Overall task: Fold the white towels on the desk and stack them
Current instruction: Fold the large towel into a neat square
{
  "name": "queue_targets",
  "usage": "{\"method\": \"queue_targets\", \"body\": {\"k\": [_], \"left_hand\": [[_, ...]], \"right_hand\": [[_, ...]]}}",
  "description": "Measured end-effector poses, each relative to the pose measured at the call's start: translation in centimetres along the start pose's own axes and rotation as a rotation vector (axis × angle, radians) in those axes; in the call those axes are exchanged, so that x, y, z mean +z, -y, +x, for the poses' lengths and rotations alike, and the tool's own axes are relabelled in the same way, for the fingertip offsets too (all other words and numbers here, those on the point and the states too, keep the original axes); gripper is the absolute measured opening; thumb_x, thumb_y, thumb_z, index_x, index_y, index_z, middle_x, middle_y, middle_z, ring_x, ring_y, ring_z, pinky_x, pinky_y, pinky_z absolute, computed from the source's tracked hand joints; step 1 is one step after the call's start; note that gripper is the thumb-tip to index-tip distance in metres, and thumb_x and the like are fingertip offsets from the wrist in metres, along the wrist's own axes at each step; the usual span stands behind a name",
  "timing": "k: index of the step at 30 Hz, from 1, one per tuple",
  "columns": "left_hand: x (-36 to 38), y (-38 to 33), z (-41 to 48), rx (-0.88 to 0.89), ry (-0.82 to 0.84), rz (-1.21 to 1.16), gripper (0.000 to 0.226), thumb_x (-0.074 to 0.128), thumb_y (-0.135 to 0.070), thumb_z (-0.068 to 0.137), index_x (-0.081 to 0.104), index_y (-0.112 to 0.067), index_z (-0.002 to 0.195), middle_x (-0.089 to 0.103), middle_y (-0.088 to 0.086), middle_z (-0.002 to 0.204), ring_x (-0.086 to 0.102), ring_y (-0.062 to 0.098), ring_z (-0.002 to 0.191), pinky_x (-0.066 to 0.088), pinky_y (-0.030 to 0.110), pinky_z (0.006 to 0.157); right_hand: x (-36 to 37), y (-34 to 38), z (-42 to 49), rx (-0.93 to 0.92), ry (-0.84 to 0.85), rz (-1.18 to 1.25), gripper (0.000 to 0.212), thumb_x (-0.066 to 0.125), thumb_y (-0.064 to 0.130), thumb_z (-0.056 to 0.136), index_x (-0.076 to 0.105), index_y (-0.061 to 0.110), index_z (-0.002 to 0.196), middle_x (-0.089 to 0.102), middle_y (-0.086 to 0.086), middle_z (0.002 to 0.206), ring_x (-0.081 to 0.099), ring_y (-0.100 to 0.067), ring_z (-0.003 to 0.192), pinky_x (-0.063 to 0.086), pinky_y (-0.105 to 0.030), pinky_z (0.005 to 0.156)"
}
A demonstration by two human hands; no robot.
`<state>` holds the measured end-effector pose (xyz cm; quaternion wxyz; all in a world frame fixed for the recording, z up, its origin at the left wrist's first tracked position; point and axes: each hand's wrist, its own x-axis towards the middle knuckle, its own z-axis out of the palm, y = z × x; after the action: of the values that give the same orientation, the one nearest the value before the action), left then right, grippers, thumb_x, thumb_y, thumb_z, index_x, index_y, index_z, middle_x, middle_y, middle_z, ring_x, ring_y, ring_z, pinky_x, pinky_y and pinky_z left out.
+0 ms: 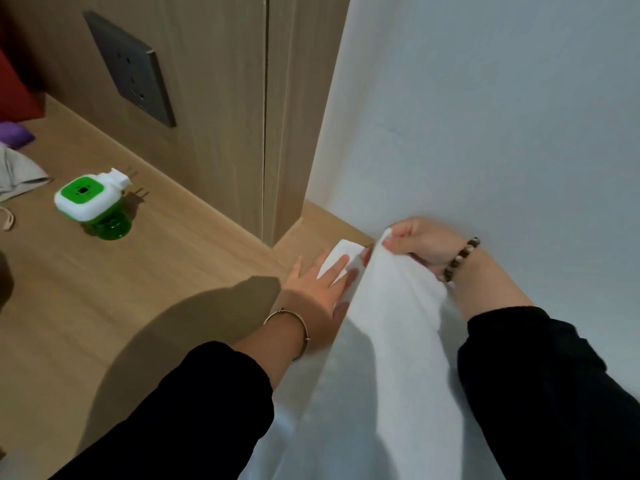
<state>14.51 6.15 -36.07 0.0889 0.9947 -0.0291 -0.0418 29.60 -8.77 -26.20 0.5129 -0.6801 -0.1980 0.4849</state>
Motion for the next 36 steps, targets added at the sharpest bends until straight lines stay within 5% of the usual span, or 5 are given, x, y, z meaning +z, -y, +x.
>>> {"method": "queue_targets", "body": {"k": [6,20,24,29,36], "left_hand": [[-1.5,2.6,-0.5,0.116,0.019,-0.228,0.057,0.037,-0.018,0.097,0.018,-0.024,0.150,0.005,-0.007,0.159,-0.004,0.015,0.146,-0.002,0.025,0.116],[-1.9,5.3,-1.4,0.170,0.039,-0.032,0.048,0.026,-0.028,0.098,0.026,-0.029,0.146,0.010,-0.013,0.157,0.002,0.020,0.146,0.006,0.044,0.116],[-2.0,5.3,-1.2,0.155,0.059,-0.051,0.050,0.027,-0.027,0.099,0.021,-0.031,0.148,0.007,-0.015,0.158,0.000,0.017,0.146,0.004,0.042,0.116],[-2.3,5.3,-1.2,0.140,0.080,-0.068,0.055,0.029,-0.022,0.098,0.012,-0.027,0.151,0.006,-0.011,0.159,-0.003,0.014,0.146,0.000,0.037,0.116],[-2.3,5.3,-1.0,0.134,0.074,-0.073,0.056,0.031,-0.019,0.098,0.013,-0.027,0.151,0.007,-0.011,0.158,-0.003,0.014,0.146,0.000,0.037,0.116]], "right_hand": [[1.6,-4.0,1.4,0.141,-0.287,0.018,0.013,0.062,0.008,0.087,0.067,0.003,0.076,0.068,-0.007,0.067,0.063,-0.016,0.056,0.051,-0.025,0.056],[3.4,0.5,3.6,-0.096,-0.431,0.021,0.031,0.061,-0.003,0.086,0.065,0.012,0.060,0.061,0.004,0.052,0.054,-0.005,0.046,0.046,-0.017,0.048],[4.7,-1.8,4.8,0.125,-0.636,-0.243,0.026,0.065,0.011,0.087,0.062,0.012,0.061,0.052,0.002,0.046,0.043,-0.006,0.034,0.033,-0.013,0.035],[5.4,-3.5,5.8,0.155,-0.800,-0.316,0.029,0.068,0.014,0.083,0.058,0.016,0.056,0.059,0.003,0.057,0.055,-0.016,0.058,0.043,-0.023,0.057],[6.6,-3.7,6.3,0.153,-0.958,-0.390,0.025,0.064,0.018,0.084,0.059,0.019,0.060,0.057,0.011,0.063,0.054,-0.013,0.060,0.034,-0.022,0.052]]}}
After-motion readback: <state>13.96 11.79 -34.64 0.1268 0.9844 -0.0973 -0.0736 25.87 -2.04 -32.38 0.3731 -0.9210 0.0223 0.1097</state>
